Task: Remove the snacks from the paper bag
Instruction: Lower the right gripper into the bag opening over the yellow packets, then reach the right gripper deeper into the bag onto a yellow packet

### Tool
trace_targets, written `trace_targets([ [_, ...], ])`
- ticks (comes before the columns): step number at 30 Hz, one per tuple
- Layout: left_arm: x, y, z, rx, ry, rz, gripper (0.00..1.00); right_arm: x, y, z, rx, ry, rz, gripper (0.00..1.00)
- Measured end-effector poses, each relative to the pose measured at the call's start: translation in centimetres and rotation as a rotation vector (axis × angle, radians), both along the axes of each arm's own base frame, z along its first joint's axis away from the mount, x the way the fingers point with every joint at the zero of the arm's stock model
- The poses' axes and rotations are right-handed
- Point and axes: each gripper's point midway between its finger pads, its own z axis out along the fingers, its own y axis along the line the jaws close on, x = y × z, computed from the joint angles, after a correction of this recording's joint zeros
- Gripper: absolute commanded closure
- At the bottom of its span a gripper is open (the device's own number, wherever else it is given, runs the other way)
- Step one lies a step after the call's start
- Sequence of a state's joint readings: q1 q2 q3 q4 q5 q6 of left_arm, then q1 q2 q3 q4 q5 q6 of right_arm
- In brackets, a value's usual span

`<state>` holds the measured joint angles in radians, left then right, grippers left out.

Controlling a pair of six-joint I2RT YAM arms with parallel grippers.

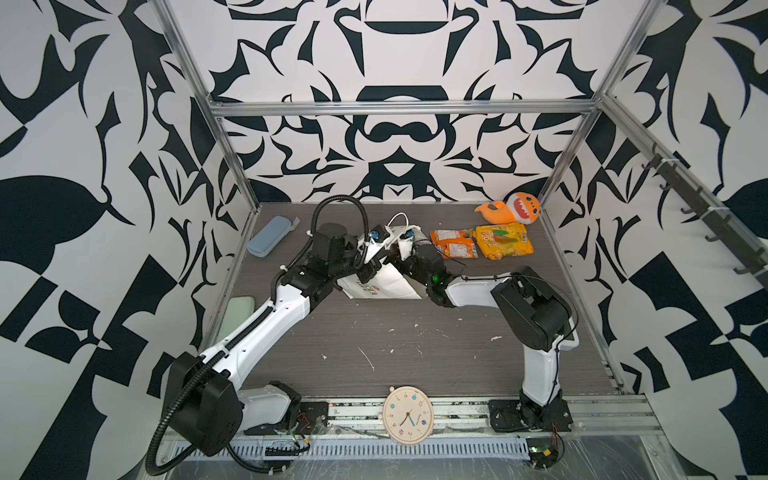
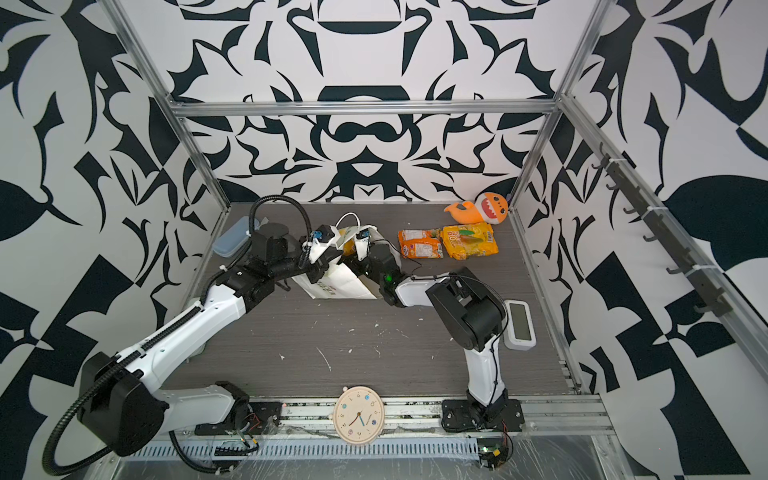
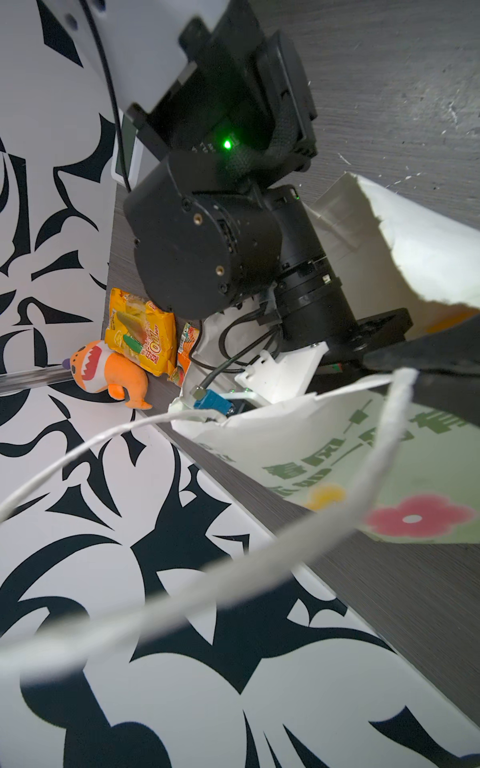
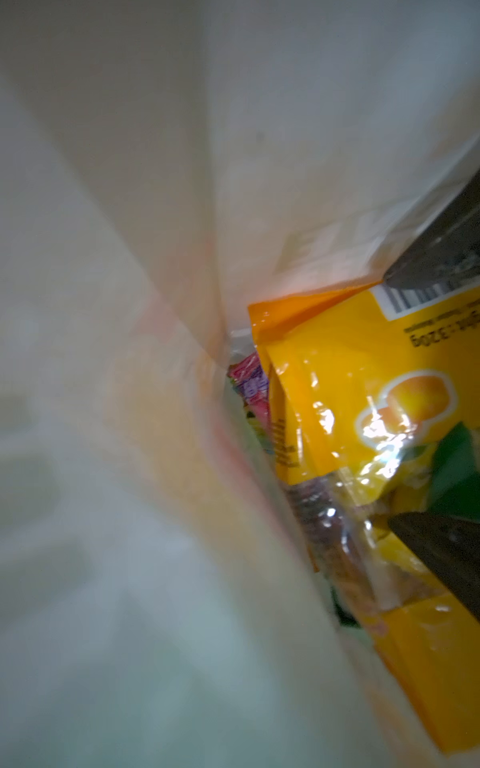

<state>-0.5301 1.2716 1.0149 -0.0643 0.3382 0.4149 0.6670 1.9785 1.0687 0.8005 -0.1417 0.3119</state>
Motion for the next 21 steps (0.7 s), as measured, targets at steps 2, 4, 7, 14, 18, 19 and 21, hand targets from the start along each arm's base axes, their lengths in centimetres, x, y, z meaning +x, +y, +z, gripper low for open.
trace_targets([
  [2,0.1,0.1,0.0,0.0,-0.002,0.005,1.0,0.1,0.7,0.4,0.033,0.018,0.002,0.12],
  [4,0.3,0.2,0.1,-0.001,-0.004,0.014,1.0,0.2,1.5,0.8,0.057,0.042,0.006,0.1],
  [7,0.6,0.3,0.0,0.001,-0.004,0.026,1.0,0.3,2.7,1.0,0.073,0.079,0.003,0.09],
  [14,0.8,0.6,-0.2,0.005,0.0,0.04,1.0,1.4,3.9,-0.9,0.052,0.154,-0.085,0.08],
  [18,1.1,0.8,-0.3,0.01,-0.003,0.056,1.0,2.5,4.4,-1.9,0.053,0.184,-0.129,0.12],
  [19,1.2,0.9,-0.3,0.012,-0.004,0.062,1.0,2.7,4.6,-2.0,0.057,0.191,-0.135,0.16],
  [21,1.4,1.1,-0.3,0.016,-0.005,0.075,1.0,3.1,5.0,-2.3,0.062,0.206,-0.141,0.23],
])
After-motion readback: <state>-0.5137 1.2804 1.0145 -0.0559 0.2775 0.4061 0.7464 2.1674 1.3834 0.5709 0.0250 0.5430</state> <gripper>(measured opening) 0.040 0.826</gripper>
